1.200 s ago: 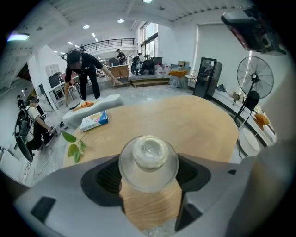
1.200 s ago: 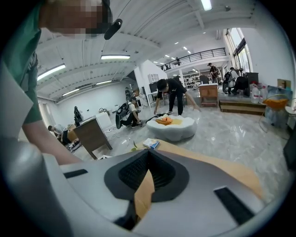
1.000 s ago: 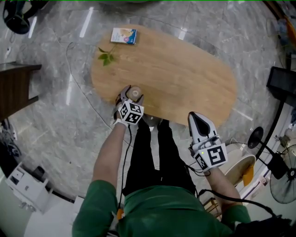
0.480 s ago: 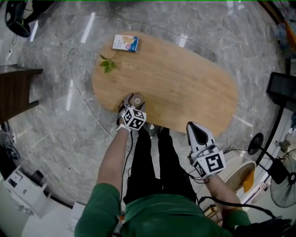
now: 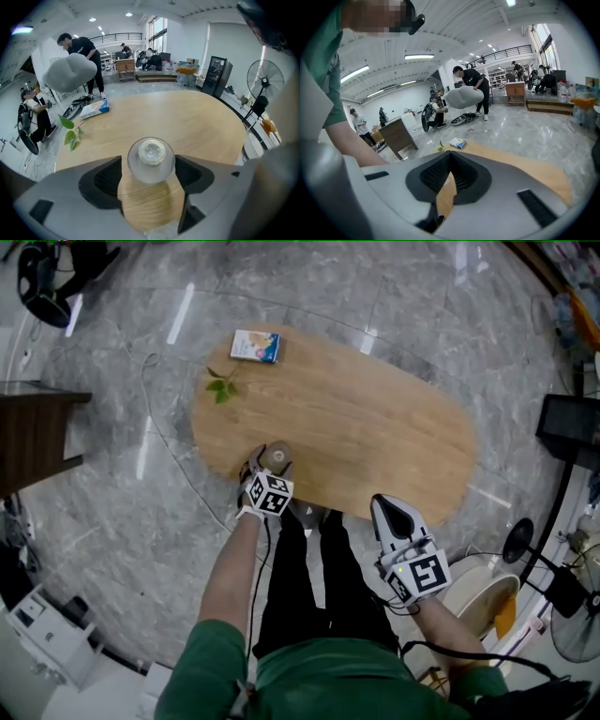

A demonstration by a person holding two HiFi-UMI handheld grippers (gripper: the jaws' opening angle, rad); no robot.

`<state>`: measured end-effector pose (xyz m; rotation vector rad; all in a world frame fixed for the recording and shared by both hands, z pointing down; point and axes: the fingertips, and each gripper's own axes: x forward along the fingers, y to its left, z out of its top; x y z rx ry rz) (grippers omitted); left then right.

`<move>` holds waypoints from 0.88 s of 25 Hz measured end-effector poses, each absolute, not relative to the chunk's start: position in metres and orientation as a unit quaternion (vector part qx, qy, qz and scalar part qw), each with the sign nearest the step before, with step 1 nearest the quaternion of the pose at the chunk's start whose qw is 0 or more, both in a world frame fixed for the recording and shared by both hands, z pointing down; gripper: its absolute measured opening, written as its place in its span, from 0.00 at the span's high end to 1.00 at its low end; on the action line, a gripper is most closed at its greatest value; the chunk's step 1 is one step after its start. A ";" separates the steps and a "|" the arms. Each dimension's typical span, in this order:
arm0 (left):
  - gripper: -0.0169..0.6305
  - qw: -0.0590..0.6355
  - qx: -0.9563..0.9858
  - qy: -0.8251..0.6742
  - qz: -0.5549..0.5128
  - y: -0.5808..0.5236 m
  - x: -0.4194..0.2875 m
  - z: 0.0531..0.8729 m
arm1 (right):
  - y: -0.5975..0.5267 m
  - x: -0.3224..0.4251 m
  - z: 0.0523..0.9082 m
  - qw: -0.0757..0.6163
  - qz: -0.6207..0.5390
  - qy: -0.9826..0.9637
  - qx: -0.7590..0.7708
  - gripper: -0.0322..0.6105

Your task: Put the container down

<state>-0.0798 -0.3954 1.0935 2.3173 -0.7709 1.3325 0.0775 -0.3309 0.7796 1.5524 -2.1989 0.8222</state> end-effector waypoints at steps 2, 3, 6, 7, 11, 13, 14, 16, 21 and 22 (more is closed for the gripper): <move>0.44 0.187 0.819 -0.286 0.461 -0.390 -0.086 1.077 | -0.330 0.079 0.769 0.159 0.285 -0.771 0.547 0.92; 0.44 0.193 0.817 -0.295 0.455 -0.387 -0.091 1.068 | -0.331 0.079 0.763 0.157 0.284 -0.771 0.548 0.91; 0.44 0.212 0.810 -0.327 0.439 -0.379 -0.111 1.037 | -0.335 0.079 0.741 0.149 0.273 -0.775 0.550 0.92; 0.44 0.217 0.807 -0.337 0.434 -0.377 -0.119 1.025 | -0.337 0.079 0.731 0.146 0.268 -0.777 0.551 0.92; 0.44 0.251 0.806 -0.359 0.398 -0.362 -0.137 0.960 | -0.346 0.081 0.688 0.137 0.243 -0.782 0.557 0.91; 0.44 0.265 0.814 -0.363 0.369 -0.356 -0.138 0.915 | -0.349 0.084 0.666 0.132 0.230 -0.782 0.564 0.91; 0.45 0.267 0.819 -0.367 0.352 -0.355 -0.138 0.889 | -0.350 0.085 0.655 0.128 0.224 -0.781 0.568 0.91; 0.53 0.261 0.827 -0.385 0.314 -0.353 -0.138 0.833 | -0.348 0.089 0.629 0.118 0.213 -0.779 0.578 0.92; 0.83 0.218 0.851 -0.422 0.225 -0.363 -0.133 0.696 | -0.341 0.090 0.574 0.092 0.184 -0.783 0.587 0.92; 0.85 0.204 0.856 -0.424 0.212 -0.368 -0.131 0.671 | -0.342 0.089 0.564 0.088 0.180 -0.785 0.587 0.92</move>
